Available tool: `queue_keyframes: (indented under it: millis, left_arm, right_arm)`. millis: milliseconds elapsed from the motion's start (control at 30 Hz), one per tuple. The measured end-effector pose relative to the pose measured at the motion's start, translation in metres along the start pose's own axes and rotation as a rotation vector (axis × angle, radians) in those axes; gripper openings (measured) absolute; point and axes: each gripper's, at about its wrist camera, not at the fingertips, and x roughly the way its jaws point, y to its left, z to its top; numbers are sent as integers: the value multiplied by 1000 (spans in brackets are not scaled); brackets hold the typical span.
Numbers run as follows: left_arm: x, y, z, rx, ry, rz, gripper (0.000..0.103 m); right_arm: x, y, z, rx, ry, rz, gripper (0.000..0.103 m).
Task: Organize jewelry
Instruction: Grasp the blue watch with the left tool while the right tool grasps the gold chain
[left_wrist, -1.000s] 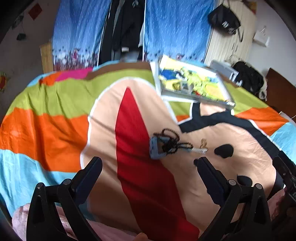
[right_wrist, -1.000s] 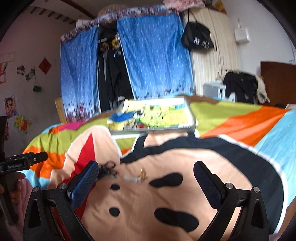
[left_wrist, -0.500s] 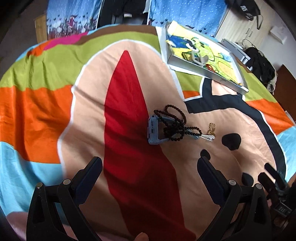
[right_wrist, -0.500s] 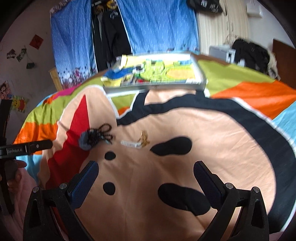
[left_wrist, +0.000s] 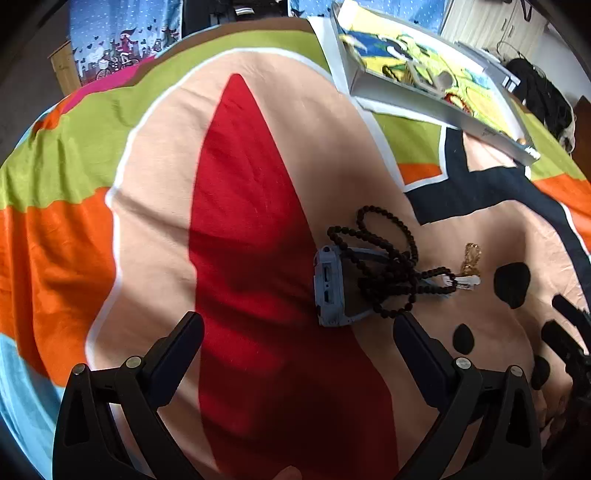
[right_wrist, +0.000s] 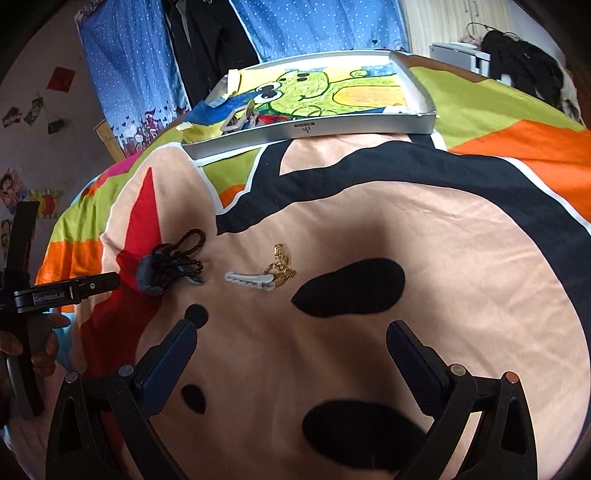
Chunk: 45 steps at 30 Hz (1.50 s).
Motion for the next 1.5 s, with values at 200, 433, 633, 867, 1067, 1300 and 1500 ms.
queue_keyframes:
  millis: [200,433,633,867,1067,1300,1500]
  left_arm:
    - [6,1,3,9,-14,3,90]
    - [11,7,2,-19,14,-43,56]
    - [23,5,8,-14,39,-53,41]
    - [32,1,14,19,39,-72,21]
    - [30,-5,13,79,-13,-52,14]
    - [14,-18,8,168,-122,40,14]
    - [-6,-41,-2,286,-294,174,14]
  right_arm:
    - [32,2,15,-49,18,18,103]
    - [56,0,29,-41,5,28,83]
    - [79,0,39,-27,30,36,57]
    - [100,4,41,-45,68,13,41]
    - [112,6,41,-54,83,8,32]
    - [107,5,45,-43,55,9,6]
    - [78,4,51,-27,-50,4,6]
